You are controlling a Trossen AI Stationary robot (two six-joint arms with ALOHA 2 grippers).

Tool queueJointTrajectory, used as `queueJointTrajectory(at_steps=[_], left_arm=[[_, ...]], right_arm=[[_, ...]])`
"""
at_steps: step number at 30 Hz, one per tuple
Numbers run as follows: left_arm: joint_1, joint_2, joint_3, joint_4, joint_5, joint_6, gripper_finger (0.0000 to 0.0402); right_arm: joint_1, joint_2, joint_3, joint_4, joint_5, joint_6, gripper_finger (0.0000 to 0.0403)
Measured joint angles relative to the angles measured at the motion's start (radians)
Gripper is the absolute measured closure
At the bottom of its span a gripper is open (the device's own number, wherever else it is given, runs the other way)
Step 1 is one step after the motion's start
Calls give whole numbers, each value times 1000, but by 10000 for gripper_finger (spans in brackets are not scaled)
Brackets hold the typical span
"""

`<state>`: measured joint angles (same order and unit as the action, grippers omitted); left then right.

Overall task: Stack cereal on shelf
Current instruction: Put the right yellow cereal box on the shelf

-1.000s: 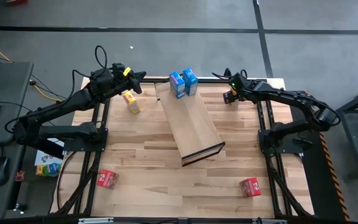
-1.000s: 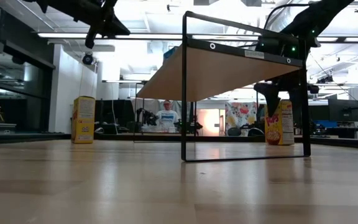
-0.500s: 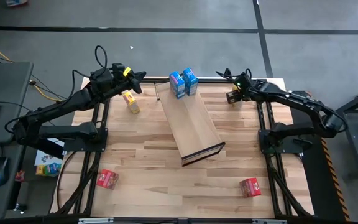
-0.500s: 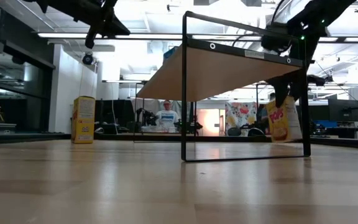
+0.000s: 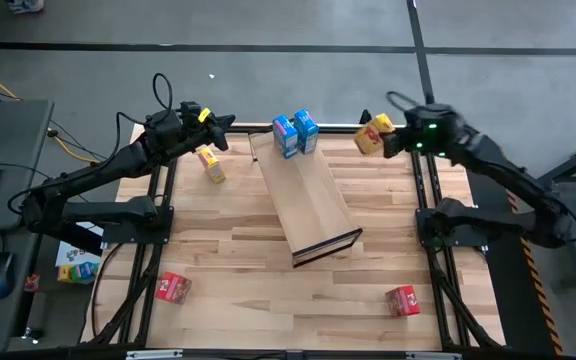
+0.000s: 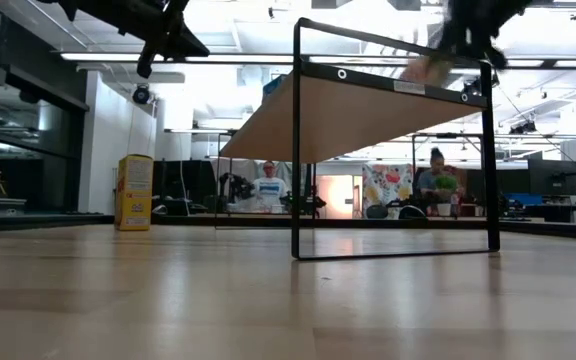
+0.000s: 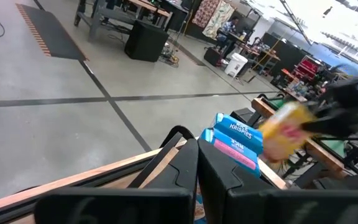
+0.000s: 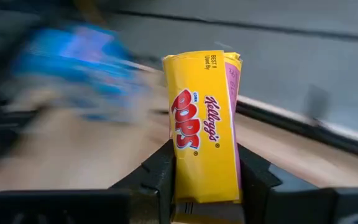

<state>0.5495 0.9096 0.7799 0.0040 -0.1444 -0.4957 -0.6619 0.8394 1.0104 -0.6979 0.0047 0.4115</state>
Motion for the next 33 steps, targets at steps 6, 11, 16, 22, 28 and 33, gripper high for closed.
queueJointTrajectory(at_steps=[6, 11, 16, 22, 28, 33], left_arm=[[0, 0, 0, 0, 0, 0, 401], [0, 0, 0, 0, 0, 0, 402], [0, 0, 0, 0, 5, 0, 401], [0, 0, 0, 0, 5, 0, 402], [0, 0, 0, 0, 5, 0, 401], [0, 0, 0, 0, 5, 0, 401]], right_arm=[[252, 90, 250, -145, -27, 64, 294], [503, 286, 416, -250, 220, 151, 294], [596, 479, 532, -310, 456, 285, 294], [607, 651, 624, -327, 516, 353, 294], [603, 750, 677, -429, 555, 443, 294], [603, 788, 691, -427, 574, 490, 294]])
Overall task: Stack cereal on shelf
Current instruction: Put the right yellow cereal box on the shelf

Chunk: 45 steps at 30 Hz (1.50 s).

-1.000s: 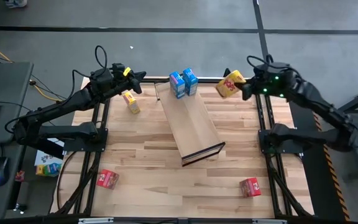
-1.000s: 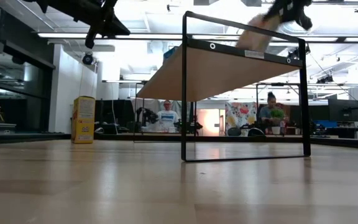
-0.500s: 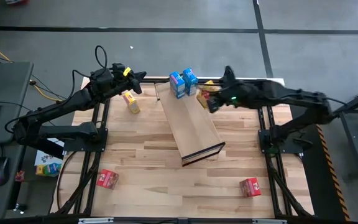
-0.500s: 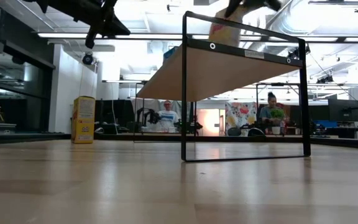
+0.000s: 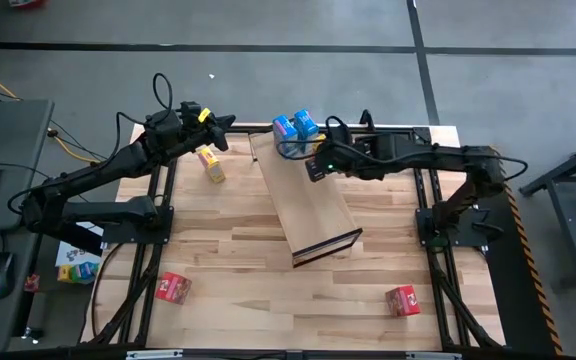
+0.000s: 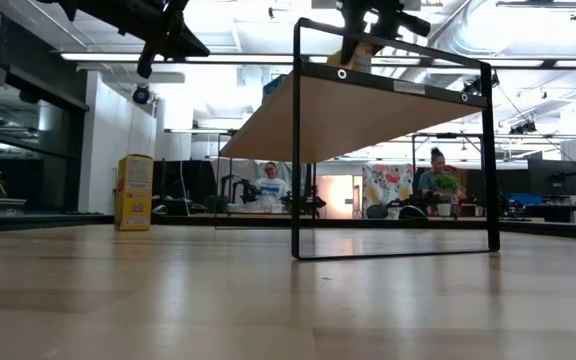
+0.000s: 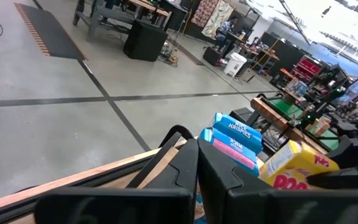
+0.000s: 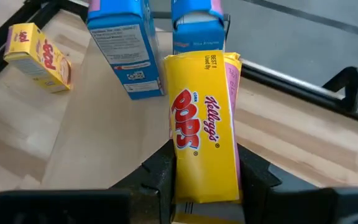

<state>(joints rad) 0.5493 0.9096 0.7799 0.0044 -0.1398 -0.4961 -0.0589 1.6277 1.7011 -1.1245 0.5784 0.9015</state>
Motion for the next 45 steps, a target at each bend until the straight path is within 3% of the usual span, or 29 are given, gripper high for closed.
queueJointTrajectory(at_steps=[15, 29, 45], left_arm=[[0, 0, 0, 0, 0, -16, 401], [0, 0, 0, 0, 0, 3, 401], [0, 0, 0, 0, 0, 3, 402]], right_arm=[[0, 54, 0, 7, -2, 90, 292], [0, 52, 0, 51, -10, 50, 167], [0, 7, 0, 60, -5, -20, 162]])
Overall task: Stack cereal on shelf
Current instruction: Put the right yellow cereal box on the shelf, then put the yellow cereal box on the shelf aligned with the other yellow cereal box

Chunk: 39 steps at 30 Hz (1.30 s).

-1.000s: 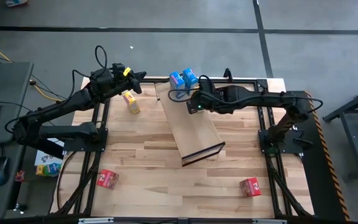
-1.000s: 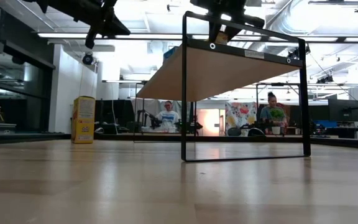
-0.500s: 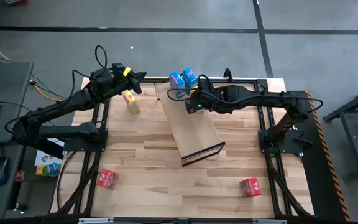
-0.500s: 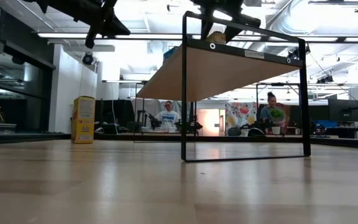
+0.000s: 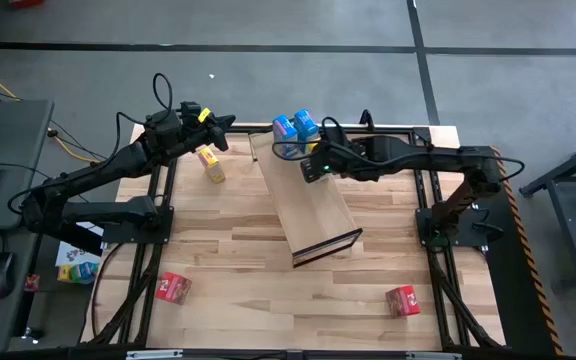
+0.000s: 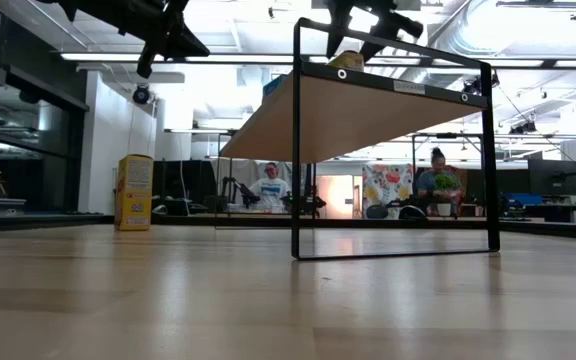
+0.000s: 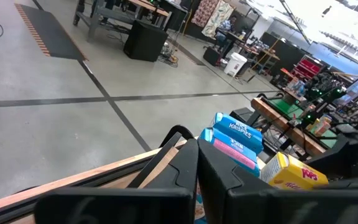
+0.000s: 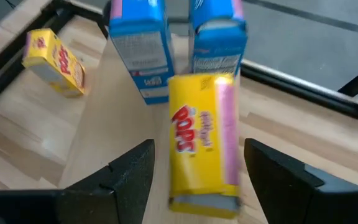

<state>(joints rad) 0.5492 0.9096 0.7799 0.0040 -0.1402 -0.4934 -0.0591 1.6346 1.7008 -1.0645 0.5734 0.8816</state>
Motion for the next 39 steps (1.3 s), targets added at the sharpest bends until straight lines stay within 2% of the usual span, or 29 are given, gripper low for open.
queueJointTrajectory(at_steps=[7, 12, 16, 20, 26, 29, 32, 35, 39], left_arm=[[0, 0, 0, 0, 0, 0, 402], [2, 0, 0, 0, 0, 0, 401], [9, -2, 0, 1, 6, 0, 390], [16, -2, 0, -6, 10, 0, 354], [49, -2, 51, -173, 1, 0, 262], [60, -1, 82, -243, 13, 0, 216], [66, -2, 116, -277, 57, 6, 180], [66, -1, 145, -332, 97, 5, 158], [66, 1, 177, -462, 93, -42, 150]], right_arm=[[0, -95, 0, 3, 56, -40, 162], [-1, -189, 0, 1, 98, -148, 162], [-16, -271, 0, -61, 120, -184, 162], [-47, -343, 0, -154, 161, -168, 162], [-107, -401, -18, -271, 129, -150, 162], [-144, -444, -111, -260, 100, -185, 162], [-210, -511, -273, -217, 9, -211, 162], [-277, -618, -458, -76, -120, -209, 162], [-341, -744, -658, 158, -267, -156, 162]])
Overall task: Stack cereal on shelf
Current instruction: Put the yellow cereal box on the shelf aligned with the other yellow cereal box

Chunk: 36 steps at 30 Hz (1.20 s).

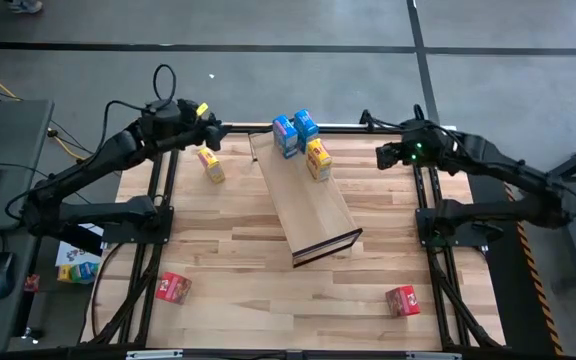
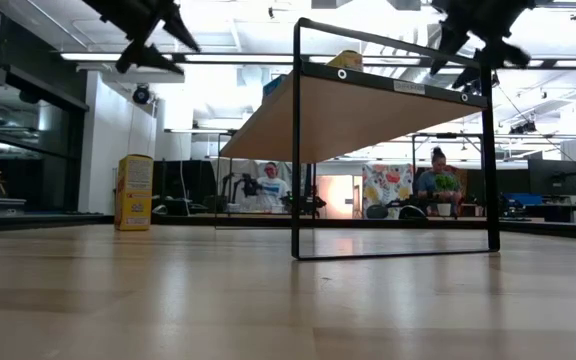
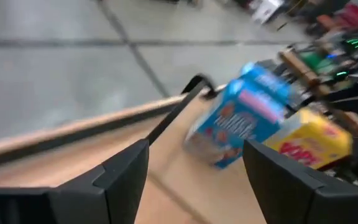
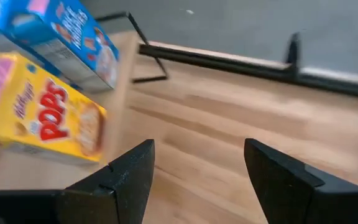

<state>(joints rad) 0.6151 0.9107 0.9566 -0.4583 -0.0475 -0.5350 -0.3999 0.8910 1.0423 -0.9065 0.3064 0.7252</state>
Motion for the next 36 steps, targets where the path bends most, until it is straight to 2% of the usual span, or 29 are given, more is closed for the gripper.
queueJointTrajectory(at_steps=[3, 6, 11, 16, 20, 27, 36], left_arm=[[0, 2, 3, -104, -78, -83, 149], [0, 2, 3, -199, -145, -180, 149], [0, 2, 4, -315, -155, -258, 149], [-16, 22, 4, -466, -252, -387, 149], [-47, 87, 4, -554, -321, -496, 149], [-95, 237, 4, -566, -386, -629, 149], [-116, 285, 4, -534, -504, -781, 149]], right_arm=[[-28, -54, -88, 97, -44, 42, 162], [-41, -69, -128, 114, -63, 60, 162], [-48, -66, -133, 116, -81, 49, 162], [-48, -67, -133, 117, -82, 25, 162], [-48, -67, -133, 117, -82, 7, 162], [-48, -67, -133, 114, -82, 7, 162], [-48, -67, -133, 114, -73, -12, 162]])
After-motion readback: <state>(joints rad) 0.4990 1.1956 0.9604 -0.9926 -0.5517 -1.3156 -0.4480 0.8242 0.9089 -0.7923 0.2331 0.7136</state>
